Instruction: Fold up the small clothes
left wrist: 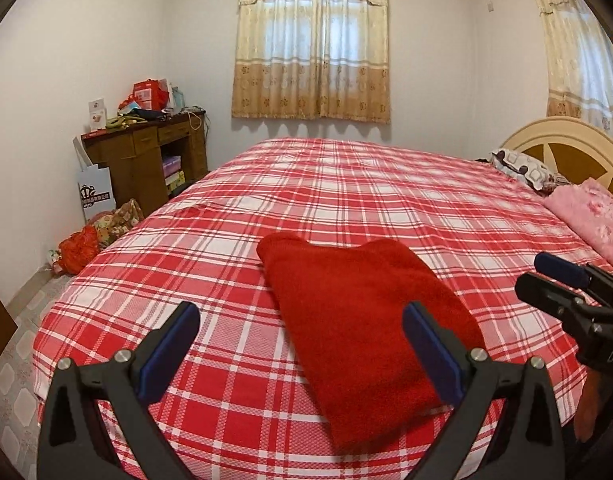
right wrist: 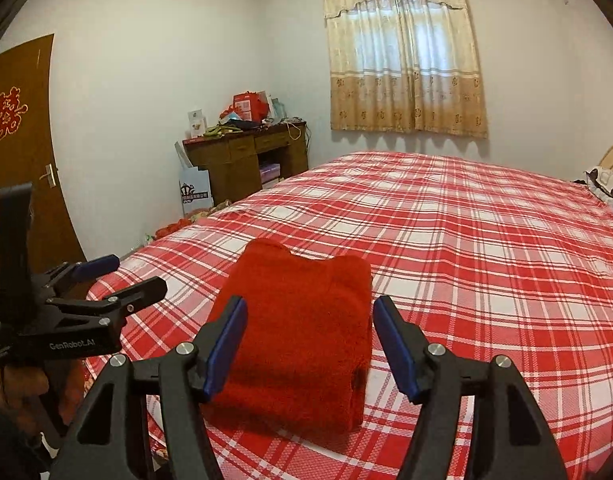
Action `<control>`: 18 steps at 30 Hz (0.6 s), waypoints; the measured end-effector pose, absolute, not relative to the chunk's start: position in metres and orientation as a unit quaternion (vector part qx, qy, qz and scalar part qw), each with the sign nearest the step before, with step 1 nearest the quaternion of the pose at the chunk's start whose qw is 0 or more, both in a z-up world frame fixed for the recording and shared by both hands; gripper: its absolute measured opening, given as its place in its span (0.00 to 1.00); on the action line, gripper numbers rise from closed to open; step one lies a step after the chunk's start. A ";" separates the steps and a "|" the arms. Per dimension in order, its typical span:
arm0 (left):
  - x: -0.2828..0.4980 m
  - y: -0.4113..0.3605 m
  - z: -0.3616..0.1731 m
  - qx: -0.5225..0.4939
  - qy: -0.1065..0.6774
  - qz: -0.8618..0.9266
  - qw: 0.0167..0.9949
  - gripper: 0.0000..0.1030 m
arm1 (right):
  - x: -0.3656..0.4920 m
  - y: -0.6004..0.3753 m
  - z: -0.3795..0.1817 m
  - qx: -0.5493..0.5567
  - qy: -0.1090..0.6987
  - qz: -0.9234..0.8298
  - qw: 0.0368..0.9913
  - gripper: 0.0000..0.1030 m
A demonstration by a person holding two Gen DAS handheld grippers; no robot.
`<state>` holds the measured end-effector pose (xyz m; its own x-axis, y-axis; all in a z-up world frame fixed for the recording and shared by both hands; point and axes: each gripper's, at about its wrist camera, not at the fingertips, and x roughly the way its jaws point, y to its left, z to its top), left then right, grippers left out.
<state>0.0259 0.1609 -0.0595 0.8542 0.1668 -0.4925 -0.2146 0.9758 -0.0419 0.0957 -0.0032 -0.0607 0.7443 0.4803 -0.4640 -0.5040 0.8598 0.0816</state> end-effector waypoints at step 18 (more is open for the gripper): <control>0.025 0.149 -0.064 -0.037 0.252 0.095 0.962 1.00 | 0.087 -0.015 -0.057 0.001 0.236 0.267 0.934 0.65</control>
